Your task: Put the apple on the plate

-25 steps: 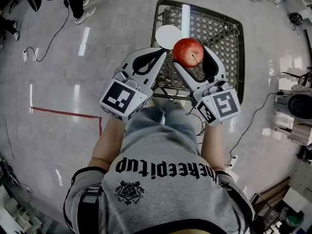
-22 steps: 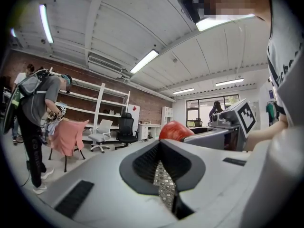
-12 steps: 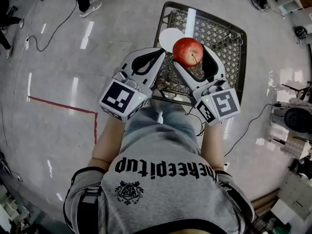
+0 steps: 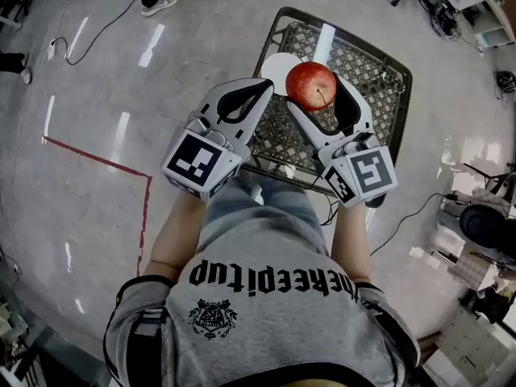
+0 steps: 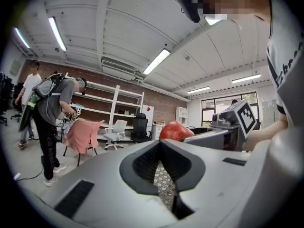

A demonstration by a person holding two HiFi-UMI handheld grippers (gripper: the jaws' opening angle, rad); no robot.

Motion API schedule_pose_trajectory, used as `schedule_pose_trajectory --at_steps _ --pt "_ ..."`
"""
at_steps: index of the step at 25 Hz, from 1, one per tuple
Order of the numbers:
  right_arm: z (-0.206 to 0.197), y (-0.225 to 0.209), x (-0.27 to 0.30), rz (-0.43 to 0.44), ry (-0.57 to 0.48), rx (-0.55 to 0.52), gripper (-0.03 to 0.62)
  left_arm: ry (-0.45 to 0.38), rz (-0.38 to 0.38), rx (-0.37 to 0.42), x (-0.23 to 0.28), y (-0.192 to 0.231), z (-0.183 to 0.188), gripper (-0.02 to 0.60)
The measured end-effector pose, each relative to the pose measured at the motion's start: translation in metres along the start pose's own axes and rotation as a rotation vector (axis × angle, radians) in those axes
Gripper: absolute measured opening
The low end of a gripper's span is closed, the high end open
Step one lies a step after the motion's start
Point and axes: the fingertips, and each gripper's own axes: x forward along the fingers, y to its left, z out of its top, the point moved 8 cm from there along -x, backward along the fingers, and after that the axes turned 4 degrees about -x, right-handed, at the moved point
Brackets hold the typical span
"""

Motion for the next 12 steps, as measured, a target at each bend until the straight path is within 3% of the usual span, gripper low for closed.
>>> schedule_pose_trajectory --at_steps 12 --pt "-0.02 -0.047 0.024 0.103 0.028 0.02 0.385 0.012 0.109 -0.039 0.032 0.002 -0.015 0.012"
